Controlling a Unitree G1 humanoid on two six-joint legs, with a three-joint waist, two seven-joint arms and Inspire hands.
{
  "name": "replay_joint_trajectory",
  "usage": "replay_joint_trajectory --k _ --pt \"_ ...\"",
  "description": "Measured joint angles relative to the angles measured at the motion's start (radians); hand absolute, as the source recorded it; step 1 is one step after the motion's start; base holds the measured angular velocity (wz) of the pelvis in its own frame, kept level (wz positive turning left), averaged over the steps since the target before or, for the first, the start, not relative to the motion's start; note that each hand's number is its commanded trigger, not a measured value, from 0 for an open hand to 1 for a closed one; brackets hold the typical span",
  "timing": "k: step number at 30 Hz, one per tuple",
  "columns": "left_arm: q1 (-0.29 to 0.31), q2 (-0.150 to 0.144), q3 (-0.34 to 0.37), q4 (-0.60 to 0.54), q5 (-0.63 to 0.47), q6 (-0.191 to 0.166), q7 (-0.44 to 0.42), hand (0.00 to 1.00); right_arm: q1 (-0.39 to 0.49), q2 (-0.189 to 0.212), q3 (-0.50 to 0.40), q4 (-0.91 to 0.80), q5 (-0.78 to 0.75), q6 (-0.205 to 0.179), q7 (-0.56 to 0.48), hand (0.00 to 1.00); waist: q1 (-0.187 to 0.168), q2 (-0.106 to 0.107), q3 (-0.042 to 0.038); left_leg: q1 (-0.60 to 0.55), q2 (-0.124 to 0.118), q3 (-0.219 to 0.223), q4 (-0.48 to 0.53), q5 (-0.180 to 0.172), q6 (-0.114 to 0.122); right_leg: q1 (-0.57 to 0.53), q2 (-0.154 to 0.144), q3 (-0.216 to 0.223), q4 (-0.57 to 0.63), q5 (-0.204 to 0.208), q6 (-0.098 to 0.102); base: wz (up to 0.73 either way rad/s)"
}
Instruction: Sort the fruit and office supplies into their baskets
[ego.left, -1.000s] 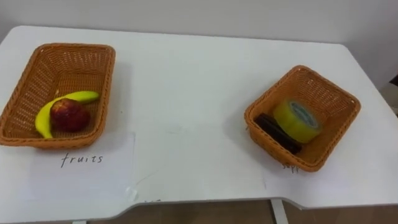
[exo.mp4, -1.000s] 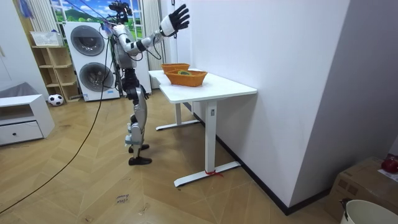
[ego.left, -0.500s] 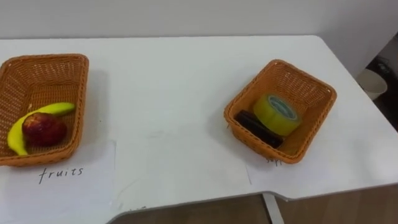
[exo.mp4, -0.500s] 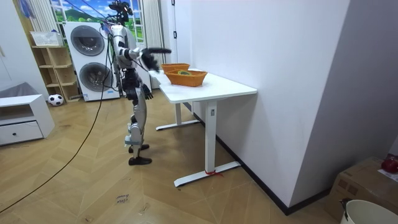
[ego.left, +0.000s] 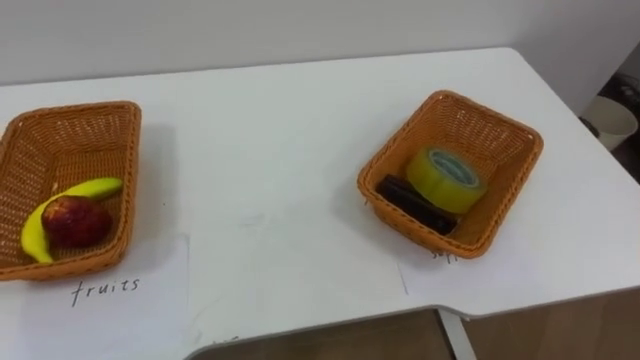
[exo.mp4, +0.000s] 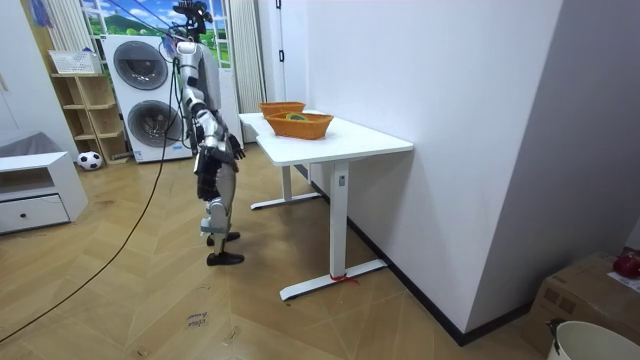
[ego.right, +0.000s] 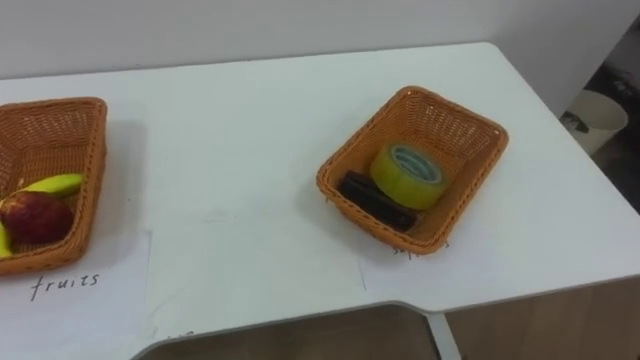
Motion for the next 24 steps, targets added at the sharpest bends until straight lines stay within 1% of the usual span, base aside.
replay_joint_trajectory --k 2,4,5,8,10,12,13,15,18,19,21,22,23,24 --pt "0.009 -0.005 0.000 0.008 -0.009 0.000 -0.001 0.00 0.009 0.036 0.012 0.057 -0.002 0.000 0.009 0.00 0.001 0.002 0.0009 0.004 -0.002 0.001 0.001 0.000 0.000 0.002 0.001 0.010 0.000 -0.001 0.000 -0.06" --pt "0.005 -0.012 0.000 0.014 -0.009 -0.001 -0.001 0.00 0.012 0.055 0.012 0.103 -0.002 0.000 0.018 0.00 0.002 0.004 0.0021 0.006 -0.003 0.001 0.001 0.000 0.000 0.003 0.001 0.011 0.000 -0.001 0.000 0.00" --pt "0.007 -0.017 0.000 0.024 -0.009 -0.005 -0.001 0.00 0.013 0.067 0.017 0.117 -0.002 0.000 0.019 0.00 0.004 0.009 0.0036 0.006 -0.004 0.002 0.001 0.000 0.000 -0.003 0.000 0.010 0.000 -0.002 0.000 0.00" --pt "-0.007 -0.020 -0.001 0.051 -0.009 -0.009 -0.001 0.00 0.014 0.082 0.061 0.156 -0.004 0.000 0.039 0.00 0.004 0.012 0.0044 0.004 -0.007 -0.002 0.001 0.000 0.000 -0.005 -0.002 0.007 0.000 -0.005 0.003 0.01" --pt "-0.006 -0.022 -0.001 0.053 -0.009 -0.011 -0.001 0.00 0.017 0.090 0.072 0.163 -0.022 0.000 0.061 0.00 0.004 0.015 0.0047 0.005 -0.008 -0.003 0.001 0.000 0.000 -0.004 -0.003 0.007 0.001 -0.007 0.004 0.02" --pt "-0.005 -0.024 -0.001 0.054 -0.010 -0.015 -0.001 0.00 0.025 0.093 0.105 0.168 -0.045 -0.001 0.086 0.00 0.012 0.017 0.0041 0.004 -0.008 -0.003 0.001 -0.001 0.000 -0.004 -0.004 0.006 0.000 -0.007 0.004 0.00" --pt "-0.005 -0.024 -0.001 0.056 -0.010 -0.023 -0.001 0.00 0.030 0.094 0.127 0.175 -0.050 -0.001 0.104 0.00 0.018 0.018 0.0035 0.003 -0.008 -0.004 0.001 -0.001 0.000 -0.003 -0.004 0.006 0.000 -0.007 0.004 0.00" --pt "-0.005 -0.026 -0.001 0.056 -0.010 -0.030 -0.001 0.00 0.032 0.098 0.140 0.189 -0.079 -0.001 0.126 0.00 0.028 0.019 0.0030 0.003 -0.008 -0.005 0.000 -0.002 -0.001 -0.005 -0.003 0.005 -0.001 -0.008 0.004 0.00" --pt "-0.003 -0.031 -0.002 0.056 -0.011 -0.031 0.003 0.00 0.029 0.105 0.197 0.213 -0.148 0.001 0.174 0.00 0.029 0.019 0.0026 0.002 -0.008 -0.007 0.000 -0.002 -0.002 -0.005 -0.004 0.005 -0.002 -0.011 0.004 0.00" --pt "-0.003 -0.036 -0.003 0.058 -0.011 -0.031 0.004 0.00 0.032 0.107 0.233 0.219 -0.169 0.004 0.197 0.00 0.035 0.023 0.0000 0.005 -0.008 -0.007 0.001 -0.003 -0.002 -0.005 -0.003 0.007 -0.002 -0.011 0.004 0.00" --pt "-0.010 -0.041 -0.005 0.065 -0.011 -0.033 0.004 0.00 0.042 0.111 0.280 0.225 -0.215 0.008 0.232 0.00 0.047 0.023 0.0003 0.011 -0.008 -0.007 0.001 -0.003 -0.002 -0.003 -0.003 0.008 -0.001 -0.010 0.004 0.00" --pt "-0.015 -0.043 -0.005 0.076 -0.015 -0.042 0.004 0.00 0.042 0.115 0.297 0.242 -0.253 0.008 0.253 0.00 0.052 0.028 -0.0012 0.014 -0.008 -0.006 0.001 -0.003 -0.002 0.001 -0.003 0.007 -0.002 -0.010 0.004 0.00" --pt "-0.015 -0.047 -0.004 0.081 -0.032 -0.047 0.003 0.00 0.039 0.118 0.305 0.261 -0.287 0.009 0.275 0.00 0.053 0.029 0.0021 0.020 -0.008 -0.007 0.000 -0.003 -0.003 0.009 -0.004 0.007 -0.004 -0.010 0.004 0.00" --pt "-0.015 -0.049 -0.004 0.085 -0.033 -0.049 0.003 0.00 0.038 0.121 0.307 0.268 -0.304 0.009 0.286 0.00 0.054 0.031 0.0034 0.021 -0.008 -0.007 0.000 -0.004 -0.003 0.012 -0.004 0.007 -0.005 -0.011 0.005 0.00"
